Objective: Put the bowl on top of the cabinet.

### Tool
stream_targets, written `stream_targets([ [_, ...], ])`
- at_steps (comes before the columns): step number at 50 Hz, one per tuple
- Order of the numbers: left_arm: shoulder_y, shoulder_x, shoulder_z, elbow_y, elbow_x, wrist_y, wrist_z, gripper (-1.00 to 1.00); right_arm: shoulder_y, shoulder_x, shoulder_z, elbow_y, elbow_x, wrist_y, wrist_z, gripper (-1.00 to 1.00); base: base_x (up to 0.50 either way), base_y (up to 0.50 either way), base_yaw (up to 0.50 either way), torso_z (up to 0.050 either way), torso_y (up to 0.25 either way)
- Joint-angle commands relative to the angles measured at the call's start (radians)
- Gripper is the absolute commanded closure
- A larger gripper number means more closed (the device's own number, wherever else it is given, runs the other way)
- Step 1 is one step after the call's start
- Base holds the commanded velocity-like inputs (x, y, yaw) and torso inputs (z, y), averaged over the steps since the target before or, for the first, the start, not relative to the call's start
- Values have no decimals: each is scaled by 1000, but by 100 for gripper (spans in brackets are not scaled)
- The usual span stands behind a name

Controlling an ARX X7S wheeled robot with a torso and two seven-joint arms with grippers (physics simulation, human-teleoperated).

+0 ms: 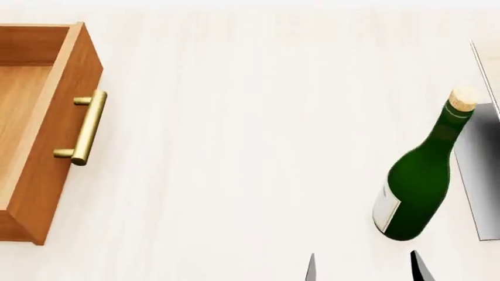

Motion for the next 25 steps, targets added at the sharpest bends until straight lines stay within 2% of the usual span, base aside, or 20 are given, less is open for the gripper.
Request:
stream_targets([
  [1, -92, 18, -115, -120, 58, -12, -34, 100, -5, -15, 21, -2, -22, -12, -24, -100, 0, 0, 0, -17, 250],
  [13, -131, -23, -202, -230, 90, 2, -77, 100, -3, -12, 15, -2, -24, -9, -21, -100, 0, 0, 0, -17, 250],
  [23, -93, -81, -280, -289, 104, 35, -97, 100, 0, -10, 8, 1, -27, -7, -19, -100, 0, 0, 0, -17, 250],
  [25, -83, -91, -328, -293, 98, 30, -111, 100, 1, -10, 9, 1, -25, -5, -18, -100, 0, 0, 0, -17, 250],
])
